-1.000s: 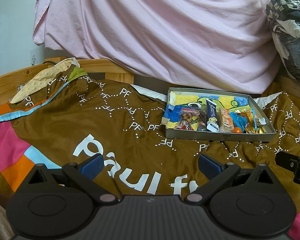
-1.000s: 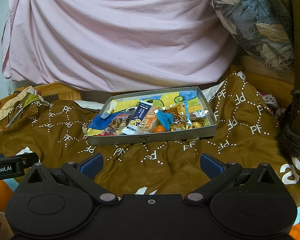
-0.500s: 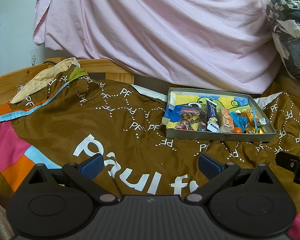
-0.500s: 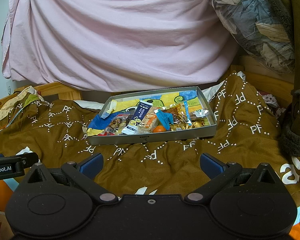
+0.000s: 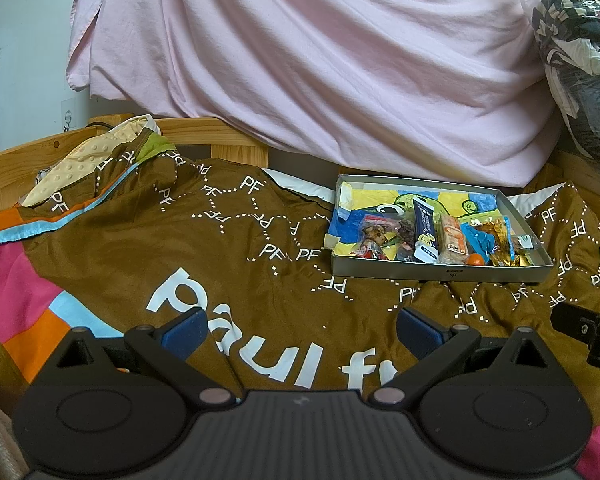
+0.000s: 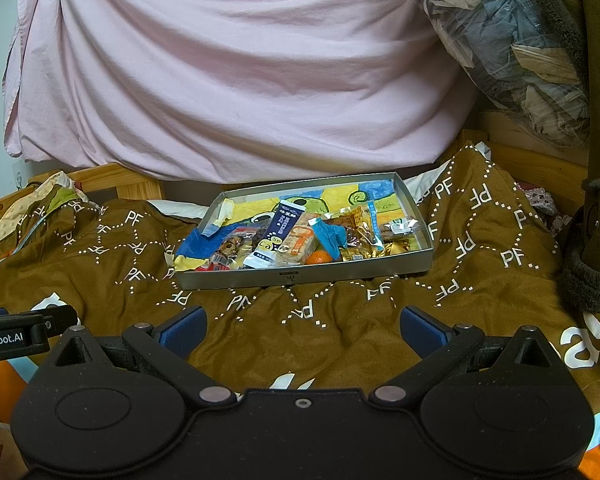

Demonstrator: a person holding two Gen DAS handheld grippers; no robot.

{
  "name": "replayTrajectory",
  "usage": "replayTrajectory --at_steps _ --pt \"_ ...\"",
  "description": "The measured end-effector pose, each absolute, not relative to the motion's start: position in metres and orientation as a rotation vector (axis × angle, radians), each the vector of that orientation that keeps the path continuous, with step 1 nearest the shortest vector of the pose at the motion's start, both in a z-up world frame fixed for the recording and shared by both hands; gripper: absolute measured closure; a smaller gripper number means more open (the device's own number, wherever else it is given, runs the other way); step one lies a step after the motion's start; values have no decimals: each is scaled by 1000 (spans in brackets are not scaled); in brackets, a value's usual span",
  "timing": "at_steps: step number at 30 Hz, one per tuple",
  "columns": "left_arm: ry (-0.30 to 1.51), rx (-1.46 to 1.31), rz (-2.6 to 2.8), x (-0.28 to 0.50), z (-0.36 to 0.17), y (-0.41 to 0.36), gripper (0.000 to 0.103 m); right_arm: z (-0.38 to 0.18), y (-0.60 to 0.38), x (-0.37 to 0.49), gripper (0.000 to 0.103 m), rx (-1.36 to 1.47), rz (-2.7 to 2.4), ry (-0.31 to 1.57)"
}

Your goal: Organize snacks

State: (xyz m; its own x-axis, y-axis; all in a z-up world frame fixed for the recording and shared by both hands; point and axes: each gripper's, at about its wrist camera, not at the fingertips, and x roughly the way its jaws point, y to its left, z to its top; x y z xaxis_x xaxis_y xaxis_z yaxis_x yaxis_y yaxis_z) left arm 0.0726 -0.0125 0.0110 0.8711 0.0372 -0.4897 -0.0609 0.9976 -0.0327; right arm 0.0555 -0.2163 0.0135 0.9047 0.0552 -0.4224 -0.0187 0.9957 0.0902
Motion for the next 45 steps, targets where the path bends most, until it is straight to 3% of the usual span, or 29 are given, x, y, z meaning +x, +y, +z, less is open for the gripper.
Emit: replayTrajectory --at_steps 45 --pt "533 9 100 75 12 -14 0 13 -216 56 1 84 38 439"
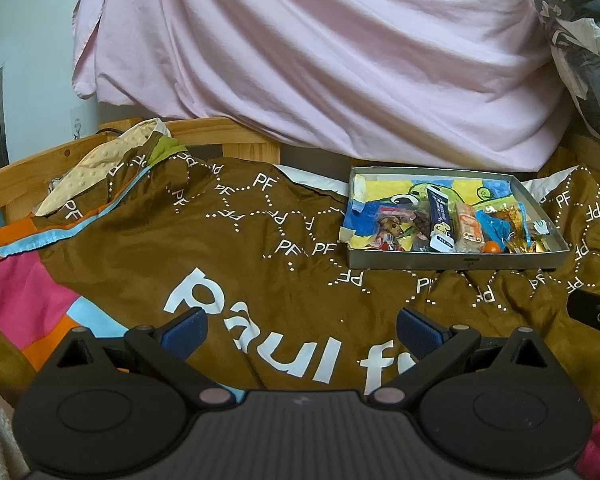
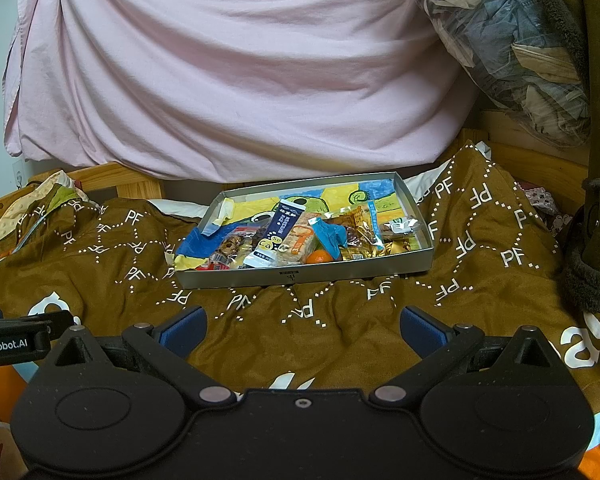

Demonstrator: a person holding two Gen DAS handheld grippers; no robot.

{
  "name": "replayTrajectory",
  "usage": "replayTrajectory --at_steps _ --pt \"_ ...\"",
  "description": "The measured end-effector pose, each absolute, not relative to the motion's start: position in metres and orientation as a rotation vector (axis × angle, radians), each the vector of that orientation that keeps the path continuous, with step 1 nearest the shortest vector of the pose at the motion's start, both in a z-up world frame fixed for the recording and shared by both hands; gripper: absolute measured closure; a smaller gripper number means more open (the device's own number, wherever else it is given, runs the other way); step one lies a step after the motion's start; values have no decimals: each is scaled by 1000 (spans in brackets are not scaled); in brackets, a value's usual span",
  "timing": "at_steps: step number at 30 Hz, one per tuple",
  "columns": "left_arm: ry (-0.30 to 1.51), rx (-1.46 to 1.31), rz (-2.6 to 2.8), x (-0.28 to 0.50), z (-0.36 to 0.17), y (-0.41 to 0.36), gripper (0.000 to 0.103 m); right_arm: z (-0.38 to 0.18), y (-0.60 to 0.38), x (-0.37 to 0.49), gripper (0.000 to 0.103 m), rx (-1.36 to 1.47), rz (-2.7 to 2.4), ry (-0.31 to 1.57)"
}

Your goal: Organize snacks

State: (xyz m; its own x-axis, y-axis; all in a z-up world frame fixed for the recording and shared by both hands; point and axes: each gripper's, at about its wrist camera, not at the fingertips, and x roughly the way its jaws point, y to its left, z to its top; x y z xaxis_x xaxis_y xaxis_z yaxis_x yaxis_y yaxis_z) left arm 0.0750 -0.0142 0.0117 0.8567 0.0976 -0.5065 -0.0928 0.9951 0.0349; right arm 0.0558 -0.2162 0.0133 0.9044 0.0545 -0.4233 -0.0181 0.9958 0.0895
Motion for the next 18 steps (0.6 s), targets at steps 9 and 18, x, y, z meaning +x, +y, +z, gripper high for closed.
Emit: replayTrajectory --at_steps 9,18 --pt "535 10 103 76 12 -13 0 13 -216 56 1 84 38 440" --pt "538 12 101 75 11 -13 0 13 -216 56 1 84 38 443"
